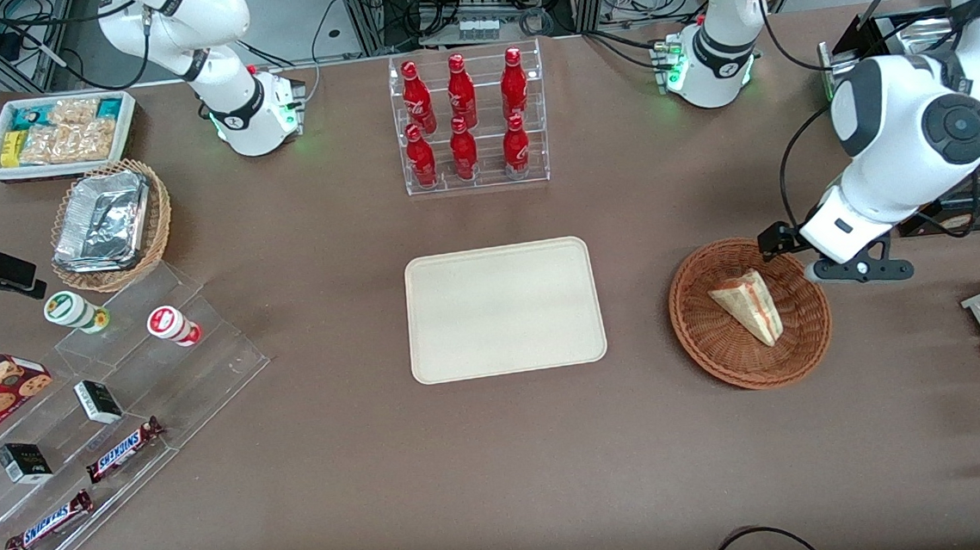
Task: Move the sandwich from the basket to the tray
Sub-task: 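Move the left gripper down over the sandwich in the wicker basket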
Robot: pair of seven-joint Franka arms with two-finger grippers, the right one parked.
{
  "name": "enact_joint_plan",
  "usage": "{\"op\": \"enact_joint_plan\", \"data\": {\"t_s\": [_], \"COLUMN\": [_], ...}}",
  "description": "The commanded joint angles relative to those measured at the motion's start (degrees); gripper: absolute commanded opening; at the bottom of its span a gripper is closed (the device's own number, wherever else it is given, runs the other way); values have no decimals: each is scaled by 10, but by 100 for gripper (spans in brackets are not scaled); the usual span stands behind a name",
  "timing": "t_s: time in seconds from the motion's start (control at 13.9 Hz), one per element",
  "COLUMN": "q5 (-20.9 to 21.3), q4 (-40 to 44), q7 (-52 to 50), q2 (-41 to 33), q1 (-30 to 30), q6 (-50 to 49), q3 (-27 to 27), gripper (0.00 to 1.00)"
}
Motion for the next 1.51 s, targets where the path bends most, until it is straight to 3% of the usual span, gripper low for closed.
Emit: {"op": "enact_joint_plan", "data": {"t_s": [0.0, 0.22, 0.5, 0.79, 1.3, 1.37, 1.44], "q5": [-1, 2, 11, 42, 34, 33, 33], "q4": [-21, -28, -27, -27, -24, -25, -25], "q7": [-123, -340, -505, -506, -519, -520, -539], "q2": [6, 30, 59, 91, 150, 152, 151], "q1": [-2, -16, -27, -27, -23, -23, -22], "q6": [45, 96, 115, 117, 147, 147, 143], "q3": [0, -2, -1, -1, 0, 0, 0], "gripper": [100, 100, 100, 100, 100, 89, 20]}}
